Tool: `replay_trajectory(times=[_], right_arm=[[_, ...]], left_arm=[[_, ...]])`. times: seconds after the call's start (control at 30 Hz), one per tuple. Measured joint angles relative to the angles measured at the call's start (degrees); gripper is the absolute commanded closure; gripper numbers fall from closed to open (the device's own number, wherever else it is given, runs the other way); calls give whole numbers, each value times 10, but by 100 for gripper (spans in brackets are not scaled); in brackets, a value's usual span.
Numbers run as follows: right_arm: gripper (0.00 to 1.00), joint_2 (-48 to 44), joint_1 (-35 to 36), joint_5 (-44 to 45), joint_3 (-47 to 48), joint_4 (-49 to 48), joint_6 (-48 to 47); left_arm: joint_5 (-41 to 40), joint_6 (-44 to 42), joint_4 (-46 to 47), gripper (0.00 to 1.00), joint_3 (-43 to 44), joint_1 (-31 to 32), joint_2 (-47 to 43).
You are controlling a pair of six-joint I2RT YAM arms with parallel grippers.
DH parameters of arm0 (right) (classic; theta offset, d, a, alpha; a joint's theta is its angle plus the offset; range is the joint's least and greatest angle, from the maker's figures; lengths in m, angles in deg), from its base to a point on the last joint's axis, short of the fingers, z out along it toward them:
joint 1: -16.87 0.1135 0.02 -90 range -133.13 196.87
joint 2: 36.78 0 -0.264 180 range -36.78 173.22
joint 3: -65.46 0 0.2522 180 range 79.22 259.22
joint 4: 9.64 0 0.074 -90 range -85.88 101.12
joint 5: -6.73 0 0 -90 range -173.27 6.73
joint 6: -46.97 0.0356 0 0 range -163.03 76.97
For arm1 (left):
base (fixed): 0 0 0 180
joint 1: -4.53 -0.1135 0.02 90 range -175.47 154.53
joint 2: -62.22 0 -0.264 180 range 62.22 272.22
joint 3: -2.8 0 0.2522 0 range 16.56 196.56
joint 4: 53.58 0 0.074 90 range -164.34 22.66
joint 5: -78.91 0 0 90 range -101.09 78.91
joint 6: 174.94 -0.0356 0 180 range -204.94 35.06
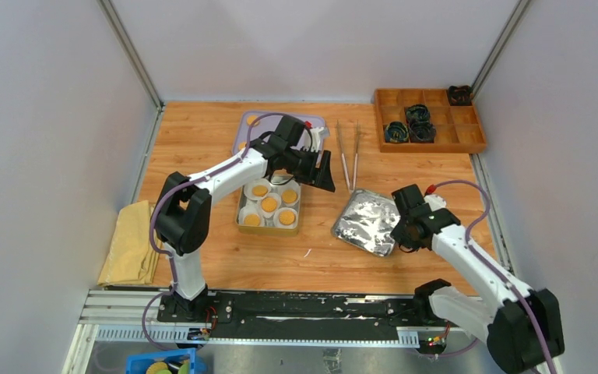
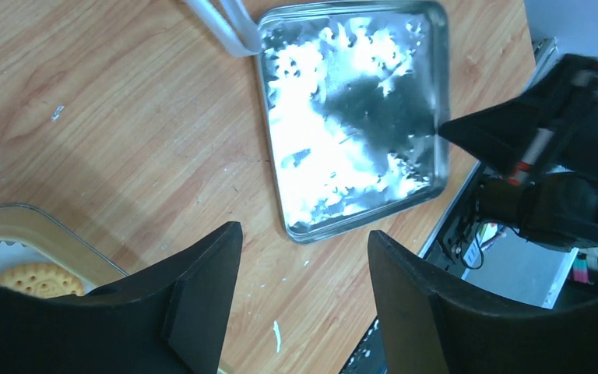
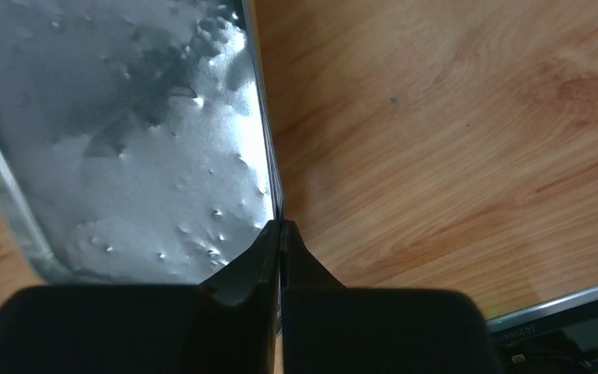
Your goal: Pack the cookies
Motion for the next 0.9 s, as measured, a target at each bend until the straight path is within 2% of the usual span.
replay_trajectory(times=[0.13,0.27,0.53,0.73,0.9], right_arm=[[100,-80,10,2,63,31,-27],[100,-123,12,5,141,53,-61],[100,-134,12,-1,184,69,-94],[100,-131,12,-8,192,71,-104],[100,-123,12,-14,208,70,-109]], left_arm=[[8,1,0,27,10,0,2],[64,21,34,26,47,-2,24],[143,66,122,25,45,-10,77],[181,99,186,25,15,-13,79],[198,108,204,25,7,-12,80]])
